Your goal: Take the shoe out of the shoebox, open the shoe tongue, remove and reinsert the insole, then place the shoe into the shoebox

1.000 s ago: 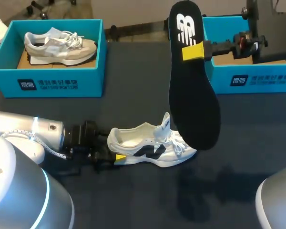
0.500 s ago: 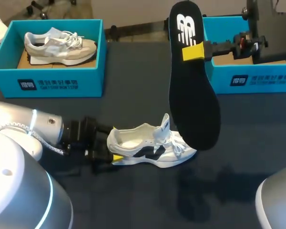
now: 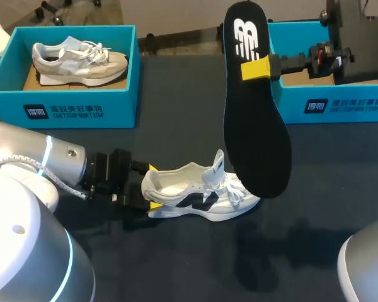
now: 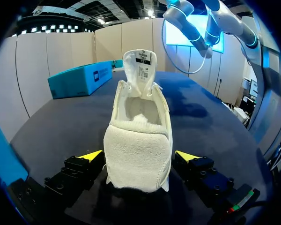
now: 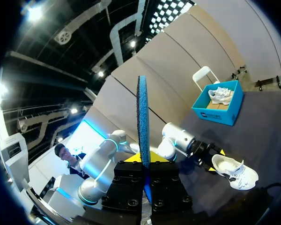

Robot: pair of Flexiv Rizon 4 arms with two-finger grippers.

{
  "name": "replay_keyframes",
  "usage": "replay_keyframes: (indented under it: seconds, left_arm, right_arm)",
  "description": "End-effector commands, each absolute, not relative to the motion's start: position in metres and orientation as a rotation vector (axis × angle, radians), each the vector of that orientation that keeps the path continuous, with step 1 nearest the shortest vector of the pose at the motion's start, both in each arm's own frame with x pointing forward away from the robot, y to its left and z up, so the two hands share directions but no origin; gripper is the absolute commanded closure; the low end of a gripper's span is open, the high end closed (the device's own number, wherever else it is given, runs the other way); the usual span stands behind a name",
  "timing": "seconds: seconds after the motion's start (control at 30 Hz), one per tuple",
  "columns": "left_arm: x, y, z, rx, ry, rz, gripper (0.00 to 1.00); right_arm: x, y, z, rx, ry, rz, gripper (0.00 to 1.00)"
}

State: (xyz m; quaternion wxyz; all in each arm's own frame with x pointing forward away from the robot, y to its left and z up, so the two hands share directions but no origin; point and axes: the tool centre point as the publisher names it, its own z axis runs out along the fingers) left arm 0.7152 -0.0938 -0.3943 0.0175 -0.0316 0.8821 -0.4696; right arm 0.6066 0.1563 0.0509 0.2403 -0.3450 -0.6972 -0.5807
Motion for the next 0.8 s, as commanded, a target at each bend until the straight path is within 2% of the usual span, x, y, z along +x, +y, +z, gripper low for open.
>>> replay_keyframes:
  seconds: [0.03, 0.8]
  left_arm:
    - [0.715, -0.094, -0.394, -0.099, 2.743, -1.455, 0.0]
    - [0.722, -0.092, -0.377, -0.185, 3.048, -0.923, 0.0]
  right_arm:
    - [0.609, 0.16, 0.051, -0.947, -1.909, -1.585, 1.0]
    - [0.609, 0.16, 0.051, -0.947, -1.909, -1.585, 1.0]
